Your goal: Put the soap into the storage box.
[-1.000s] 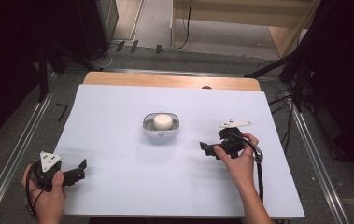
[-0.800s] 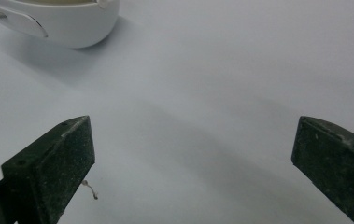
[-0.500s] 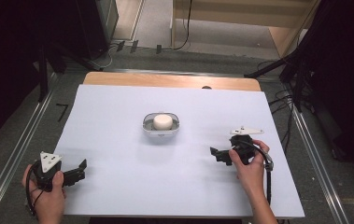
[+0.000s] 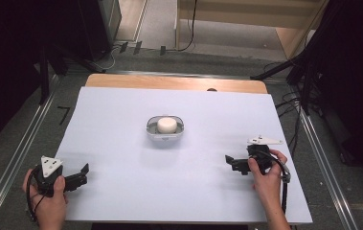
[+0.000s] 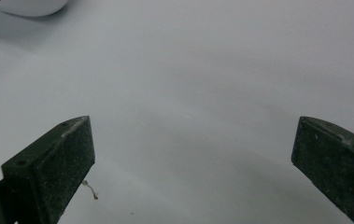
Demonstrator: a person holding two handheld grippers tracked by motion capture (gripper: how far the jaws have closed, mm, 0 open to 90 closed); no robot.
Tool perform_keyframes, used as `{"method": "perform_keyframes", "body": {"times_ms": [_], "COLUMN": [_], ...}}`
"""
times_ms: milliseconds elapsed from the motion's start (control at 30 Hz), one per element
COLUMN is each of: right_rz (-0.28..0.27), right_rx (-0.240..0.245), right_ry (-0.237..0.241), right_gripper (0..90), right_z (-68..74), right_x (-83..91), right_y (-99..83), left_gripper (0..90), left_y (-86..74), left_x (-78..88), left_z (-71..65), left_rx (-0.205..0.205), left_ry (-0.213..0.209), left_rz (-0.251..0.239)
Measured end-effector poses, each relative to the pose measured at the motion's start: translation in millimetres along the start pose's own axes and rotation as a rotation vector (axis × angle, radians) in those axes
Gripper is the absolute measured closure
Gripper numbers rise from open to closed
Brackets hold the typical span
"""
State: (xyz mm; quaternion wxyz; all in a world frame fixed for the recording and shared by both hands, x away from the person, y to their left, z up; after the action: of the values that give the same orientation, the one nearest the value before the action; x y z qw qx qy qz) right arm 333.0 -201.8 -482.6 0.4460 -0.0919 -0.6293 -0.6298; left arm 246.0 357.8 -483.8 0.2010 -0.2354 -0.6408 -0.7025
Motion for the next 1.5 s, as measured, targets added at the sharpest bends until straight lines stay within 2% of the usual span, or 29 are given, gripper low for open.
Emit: {"method": "perform_keyframes", "body": {"times_ms": [133, 167, 333, 433, 667, 933, 1500], "right_rz": [-0.005, 0.0, -0.009, -0.013, -0.05, -0.059, -0.071], "right_rx": [0.001, -0.007, -0.032, -0.048, -0.078, -0.094, -0.146], "right_ry": [0.001, -0.012, -0.001, -0.012, 0.012, -0.023, -0.081], "right_gripper": [0.0, 0.0, 0.0, 0.0, 0.0, 0.0, 0.0], "right_z": [-4.5, -7.6, -14.2, -21.5, -33.3, -53.1, -78.1], "right_x": [2.9, 4.0, 8.7, 14.8, 27.2, 45.0, 73.5], "right_y": [-6.0, -9.8, -17.7, -24.2, -33.2, -47.9, -76.4], "left_gripper": [0.0, 0.0, 0.0, 0.0, 0.0, 0.0, 0.0], "left_y": [0.0, 0.0, 0.0, 0.0, -0.1, -0.1, -0.1], "left_x": [-0.2, 0.0, -0.1, 0.1, 0.3, 0.5, 0.5], "left_z": [0.2, 0.0, 0.1, 0.1, -0.6, -0.9, -1.1], "left_rx": [-0.002, -0.005, -0.002, -0.002, -0.007, -0.012, -0.014], "left_ry": [-0.001, -0.002, -0.002, -0.002, 0.002, 0.004, 0.004], "left_rz": [0.003, 0.0, 0.001, -0.001, -0.005, -0.003, -0.005]}}
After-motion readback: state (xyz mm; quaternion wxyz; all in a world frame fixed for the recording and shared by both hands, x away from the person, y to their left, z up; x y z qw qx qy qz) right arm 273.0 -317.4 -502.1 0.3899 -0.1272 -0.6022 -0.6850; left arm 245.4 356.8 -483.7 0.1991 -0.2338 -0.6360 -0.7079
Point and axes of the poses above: each handheld gripper's, and its own axes: x roughly backward along the jaws, y roughly out of its top, z roughly to its left, the point moved 3 cm from there along -x, roughly forward along the jaws, and after that the axes turned 1 degree about -x, right-handed, at the moved point
